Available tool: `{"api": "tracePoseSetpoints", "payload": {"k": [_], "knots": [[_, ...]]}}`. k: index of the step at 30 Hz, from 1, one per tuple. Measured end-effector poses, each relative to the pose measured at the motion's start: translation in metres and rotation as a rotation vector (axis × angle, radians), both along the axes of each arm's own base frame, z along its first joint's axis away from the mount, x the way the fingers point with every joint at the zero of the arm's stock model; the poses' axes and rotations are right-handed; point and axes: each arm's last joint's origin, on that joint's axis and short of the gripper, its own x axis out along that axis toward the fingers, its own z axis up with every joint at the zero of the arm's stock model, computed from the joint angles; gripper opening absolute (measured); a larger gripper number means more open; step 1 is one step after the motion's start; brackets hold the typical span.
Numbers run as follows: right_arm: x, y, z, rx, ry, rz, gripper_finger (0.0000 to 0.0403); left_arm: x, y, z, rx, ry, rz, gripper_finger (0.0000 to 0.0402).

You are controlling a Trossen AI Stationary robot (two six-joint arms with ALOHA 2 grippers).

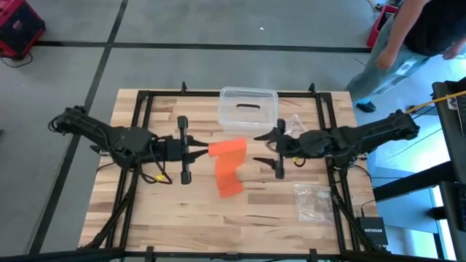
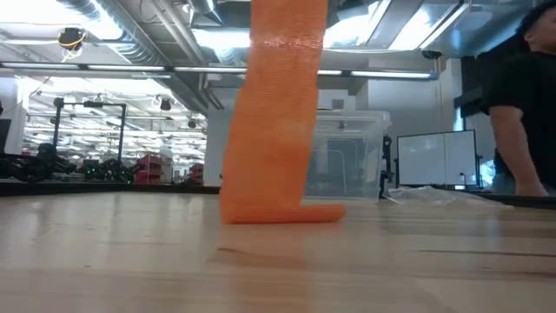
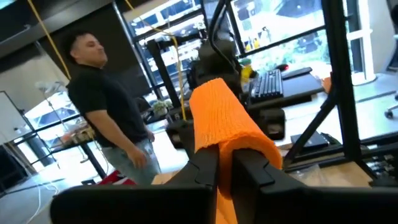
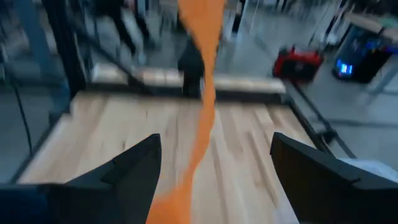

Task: Roll bandage
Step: Roll the orange bandage

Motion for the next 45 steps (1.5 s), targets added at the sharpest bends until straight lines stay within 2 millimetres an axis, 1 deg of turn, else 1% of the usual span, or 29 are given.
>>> {"api": "tracePoseSetpoints", "payload": {"k": [2, 5, 9, 13, 16, 21, 25, 29, 35, 38, 42, 43, 45], "knots": [[0.004, -0.001, -0.014, 0.030, -0.087, 0.004, 0.0301, 0.001, 0.003, -0.001, -0.006, -0.005, 0.008, 0.0015], [0.015, -0.002, -0.033, 0.017, -0.128, 0.029, 0.0301, 0.002, 0.005, -0.001, -0.017, -0.002, 0.018, 0.0016], [0.025, -0.004, -0.040, -0.018, -0.122, -0.024, 0.0301, 0.003, 0.006, -0.001, -0.018, -0.003, 0.021, 0.0017], [0.037, -0.005, -0.057, -0.045, -0.056, -0.005, 0.0287, 0.003, 0.006, 0.000, 0.001, -0.018, 0.022, 0.0017], [0.046, -0.008, -0.063, -0.075, -0.059, -0.017, 0.0259, 0.003, 0.006, 0.001, 0.044, -0.016, 0.025, 0.0017], [0.058, -0.004, -0.068, -0.136, -0.120, 0.061, 0.0187, 0.002, 0.006, 0.004, 0.055, -0.042, 0.029, 0.0017], [0.066, -0.008, -0.079, -0.152, -0.084, 0.067, 0.0140, 0.002, 0.006, 0.003, 0.085, -0.034, 0.030, 0.0017], [0.072, -0.010, -0.085, -0.134, -0.095, 0.106, 0.0117, 0.002, 0.006, 0.004, 0.089, -0.037, 0.031, 0.0017], [0.072, -0.008, -0.086, -0.140, -0.085, 0.123, 0.0096, 0.002, 0.006, 0.004, 0.119, -0.038, 0.037, 0.0017], [0.072, -0.008, -0.087, -0.141, -0.078, 0.123, 0.0069, 0.001, 0.007, 0.008, 0.137, -0.066, 0.062, 0.0017], [0.072, -0.008, -0.088, -0.142, -0.067, 0.126, 0.0017, -0.001, 0.010, 0.012, 0.165, -0.090, 0.138, 0.0017], [0.072, -0.005, -0.088, -0.142, -0.068, 0.132, 0.0009, -0.001, 0.010, 0.013, 0.172, -0.094, 0.159, 0.0017], [0.071, -0.003, -0.088, -0.147, -0.070, 0.123, 0.0009, -0.002, 0.011, 0.016, 0.179, -0.108, 0.187, 0.0017]]}}
